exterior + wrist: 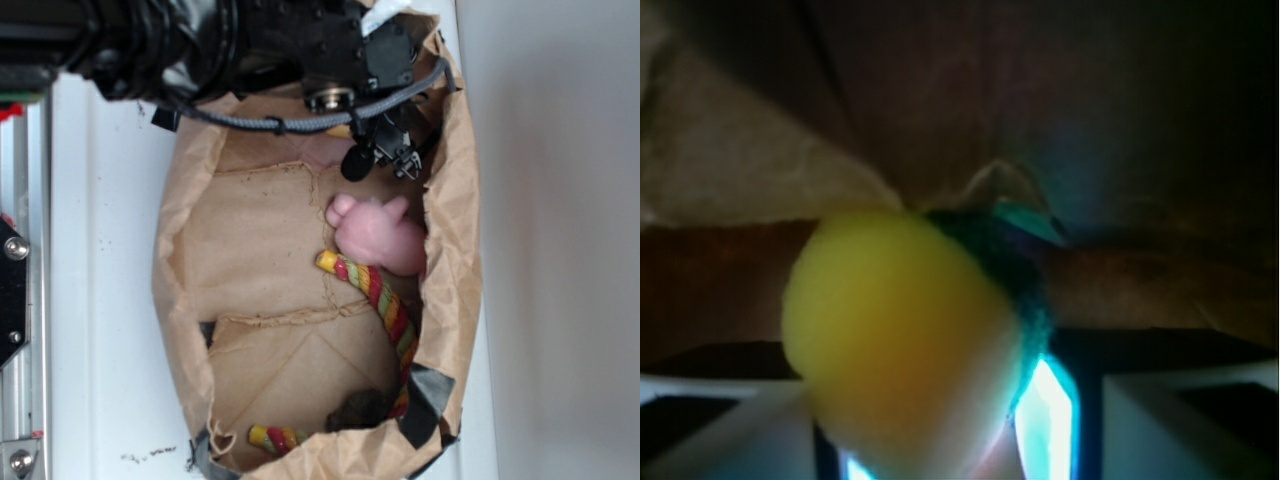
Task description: Grab the green sponge.
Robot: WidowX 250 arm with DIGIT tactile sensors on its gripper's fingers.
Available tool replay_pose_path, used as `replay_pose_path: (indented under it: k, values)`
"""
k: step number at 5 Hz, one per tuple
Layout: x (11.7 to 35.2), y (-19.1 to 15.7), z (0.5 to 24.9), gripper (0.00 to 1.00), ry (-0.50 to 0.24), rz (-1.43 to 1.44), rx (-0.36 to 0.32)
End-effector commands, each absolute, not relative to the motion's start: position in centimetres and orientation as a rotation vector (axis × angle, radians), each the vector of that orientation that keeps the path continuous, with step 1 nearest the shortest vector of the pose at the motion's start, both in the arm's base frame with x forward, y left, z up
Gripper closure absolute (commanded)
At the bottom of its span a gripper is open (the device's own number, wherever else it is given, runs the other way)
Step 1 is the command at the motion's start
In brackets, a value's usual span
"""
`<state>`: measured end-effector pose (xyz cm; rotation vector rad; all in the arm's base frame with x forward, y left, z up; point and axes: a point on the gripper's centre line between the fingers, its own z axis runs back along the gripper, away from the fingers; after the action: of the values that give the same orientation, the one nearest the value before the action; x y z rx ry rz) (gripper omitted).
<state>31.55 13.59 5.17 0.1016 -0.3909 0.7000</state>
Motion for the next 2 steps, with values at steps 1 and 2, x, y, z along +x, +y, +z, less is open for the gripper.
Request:
replay_pose_path:
  k: [1,2]
  values:
    - [31.1,15.6,11.7,1.0,-0.421,0.533,0.02]
    - [30.5,14.2,12.5,1.0,-0.396,0.472,0.006]
